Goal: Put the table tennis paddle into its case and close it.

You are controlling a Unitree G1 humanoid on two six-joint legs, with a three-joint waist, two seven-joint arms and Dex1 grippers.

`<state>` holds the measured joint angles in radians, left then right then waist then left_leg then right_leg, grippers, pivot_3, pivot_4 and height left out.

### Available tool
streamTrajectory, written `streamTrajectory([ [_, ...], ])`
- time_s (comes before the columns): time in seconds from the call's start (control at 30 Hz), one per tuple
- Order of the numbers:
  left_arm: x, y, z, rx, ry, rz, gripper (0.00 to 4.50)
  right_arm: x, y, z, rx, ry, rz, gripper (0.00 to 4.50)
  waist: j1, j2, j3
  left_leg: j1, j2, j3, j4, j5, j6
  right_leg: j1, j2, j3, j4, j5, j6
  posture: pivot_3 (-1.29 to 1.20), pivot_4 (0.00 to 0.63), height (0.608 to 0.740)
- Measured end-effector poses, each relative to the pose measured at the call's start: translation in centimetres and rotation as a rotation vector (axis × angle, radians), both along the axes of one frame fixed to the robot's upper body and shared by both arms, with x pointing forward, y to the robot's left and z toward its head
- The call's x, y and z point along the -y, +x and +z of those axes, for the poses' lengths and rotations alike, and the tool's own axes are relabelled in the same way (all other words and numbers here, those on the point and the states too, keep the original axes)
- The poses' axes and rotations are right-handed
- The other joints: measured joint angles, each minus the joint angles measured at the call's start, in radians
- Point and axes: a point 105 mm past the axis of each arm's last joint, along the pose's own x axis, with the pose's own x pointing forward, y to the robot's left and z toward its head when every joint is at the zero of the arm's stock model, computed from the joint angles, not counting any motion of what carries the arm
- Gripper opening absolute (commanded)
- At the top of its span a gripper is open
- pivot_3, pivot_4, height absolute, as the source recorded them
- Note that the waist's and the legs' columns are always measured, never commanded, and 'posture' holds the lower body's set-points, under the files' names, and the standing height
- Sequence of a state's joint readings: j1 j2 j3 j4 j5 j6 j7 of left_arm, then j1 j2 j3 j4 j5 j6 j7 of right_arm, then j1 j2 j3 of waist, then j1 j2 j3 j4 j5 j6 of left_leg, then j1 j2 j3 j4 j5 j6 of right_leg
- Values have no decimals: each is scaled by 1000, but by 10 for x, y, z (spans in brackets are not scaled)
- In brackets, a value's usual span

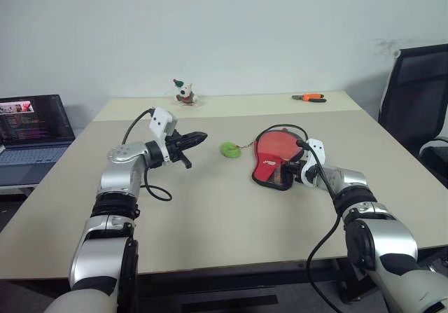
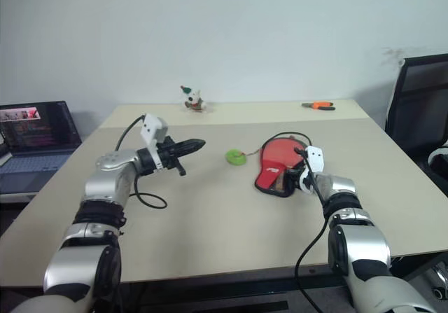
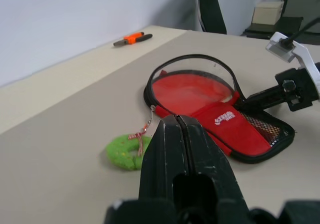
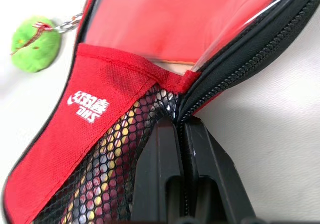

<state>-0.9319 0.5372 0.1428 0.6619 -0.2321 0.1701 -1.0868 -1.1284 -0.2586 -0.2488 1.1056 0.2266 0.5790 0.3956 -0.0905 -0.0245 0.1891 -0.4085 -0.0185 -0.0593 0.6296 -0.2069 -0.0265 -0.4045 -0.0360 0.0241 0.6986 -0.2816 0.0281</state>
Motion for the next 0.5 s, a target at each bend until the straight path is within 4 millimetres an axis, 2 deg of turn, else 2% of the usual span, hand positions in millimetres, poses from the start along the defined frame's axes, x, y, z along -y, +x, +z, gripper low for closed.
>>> streamTrajectory([
  [0.1, -8, -10, -4, -29, 13, -22, 0, -17, -4, 0, -22, 49, 72, 12, -7, 0, 0, 0, 2, 2, 0, 0, 0, -1, 1, 3, 0, 0, 0, 0, 150, 740],
  [0.17, -14, -17, -8, -58, 22, -32, 0, -39, -11, -2, -45, 80, 166, 12, -16, 0, 0, 2, 4, 5, -1, 0, 0, -1, 2, 6, 0, 0, 0, 0, 150, 740],
  [0.33, -14, -36, -16, -112, 41, -106, 0, -90, -32, 1, -67, 114, 393, 12, -23, 0, 0, 3, 8, 8, -1, -1, 0, -2, 10, 13, -1, 1, -1, 0, 150, 740],
  [0.43, -15, -50, -27, -161, 69, -146, 0, -106, -48, -2, -84, 123, 484, 12, -18, 0, 0, 3, 9, 7, -1, -1, -1, -2, 10, 13, -1, 1, -1, 0, 150, 740],
  [0.5, -16, -58, -34, -189, 84, -164, 0, -108, -56, -3, -91, 124, 517, 12, -11, 0, 0, 2, 9, 7, -1, -1, -1, -2, 10, 13, -1, 1, -1, 0, 150, 740],
])
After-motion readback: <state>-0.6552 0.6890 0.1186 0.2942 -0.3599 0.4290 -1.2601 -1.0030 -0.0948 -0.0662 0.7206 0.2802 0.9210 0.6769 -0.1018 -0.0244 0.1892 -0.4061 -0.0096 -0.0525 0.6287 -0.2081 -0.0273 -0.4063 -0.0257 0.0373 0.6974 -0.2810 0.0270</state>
